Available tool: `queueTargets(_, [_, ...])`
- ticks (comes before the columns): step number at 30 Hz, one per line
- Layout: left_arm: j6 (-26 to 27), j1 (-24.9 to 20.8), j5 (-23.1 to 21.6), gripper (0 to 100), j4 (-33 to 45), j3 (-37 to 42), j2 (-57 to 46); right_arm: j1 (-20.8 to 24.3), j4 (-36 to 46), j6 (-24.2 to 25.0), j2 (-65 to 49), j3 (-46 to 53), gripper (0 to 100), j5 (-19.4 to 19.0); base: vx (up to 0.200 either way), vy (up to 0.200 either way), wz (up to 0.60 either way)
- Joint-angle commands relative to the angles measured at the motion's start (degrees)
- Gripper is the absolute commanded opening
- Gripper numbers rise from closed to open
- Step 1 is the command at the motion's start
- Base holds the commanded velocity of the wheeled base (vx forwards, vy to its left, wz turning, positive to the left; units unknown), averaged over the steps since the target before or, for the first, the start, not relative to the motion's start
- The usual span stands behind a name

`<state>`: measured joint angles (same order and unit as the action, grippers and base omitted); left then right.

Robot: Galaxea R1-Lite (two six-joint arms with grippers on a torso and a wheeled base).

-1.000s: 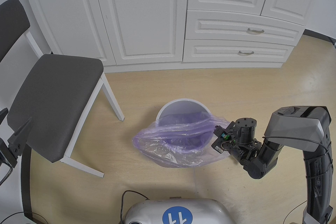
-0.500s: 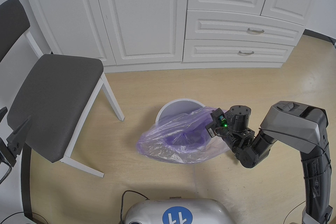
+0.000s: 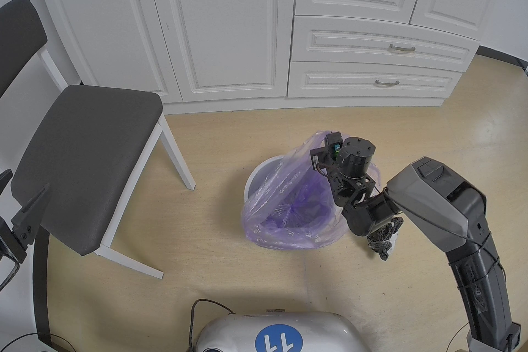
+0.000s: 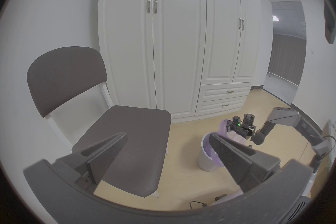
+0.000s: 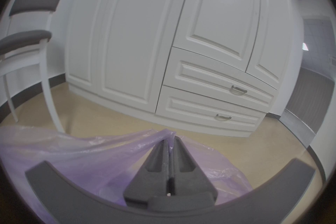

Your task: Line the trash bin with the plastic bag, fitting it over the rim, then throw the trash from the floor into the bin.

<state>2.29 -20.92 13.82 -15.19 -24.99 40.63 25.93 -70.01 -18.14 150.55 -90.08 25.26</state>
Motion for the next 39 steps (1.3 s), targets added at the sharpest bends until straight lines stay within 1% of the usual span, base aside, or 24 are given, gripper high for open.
queueTargets(1, [-0.01, 0.00, 0.06, 100, -0.10, 0.03, 0.06, 0.00, 5.24, 5.48, 11.87, -17.15, 0, 4.54, 0.000, 0.000, 0.00])
queueTargets(4, [-0.01, 0.00, 0.06, 100, -0.10, -0.06, -0.03, 0.09, 6.11, 6.80, 13.19, -19.96, 0, 4.54, 0.000, 0.000, 0.00])
queueTargets(11, [-0.01, 0.00, 0.06, 100, -0.10, -0.15, 0.06, 0.09, 5.59, 8.03, 12.22, -20.49, 0, 4.54, 0.000, 0.000, 0.00])
queueTargets(19, [-0.01, -0.09, -0.03, 100, -0.10, 0.03, 0.06, 0.53, 5.50, 9.35, 13.19, -24.18, 0, 4.62, 0.000, 0.000, 0.00])
queueTargets(30, [-0.01, -0.09, -0.03, 100, -0.10, 0.21, 0.24, 0.61, 5.24, 9.79, 12.75, -24.36, 0, 4.62, 0.000, 0.000, 0.00])
queueTargets(39, [0.08, -0.17, -0.03, 100, -0.10, 0.38, 0.41, 1.40, 5.15, 11.55, 13.54, -24.52, 0, 4.62, 0.000, 0.000, 0.00])
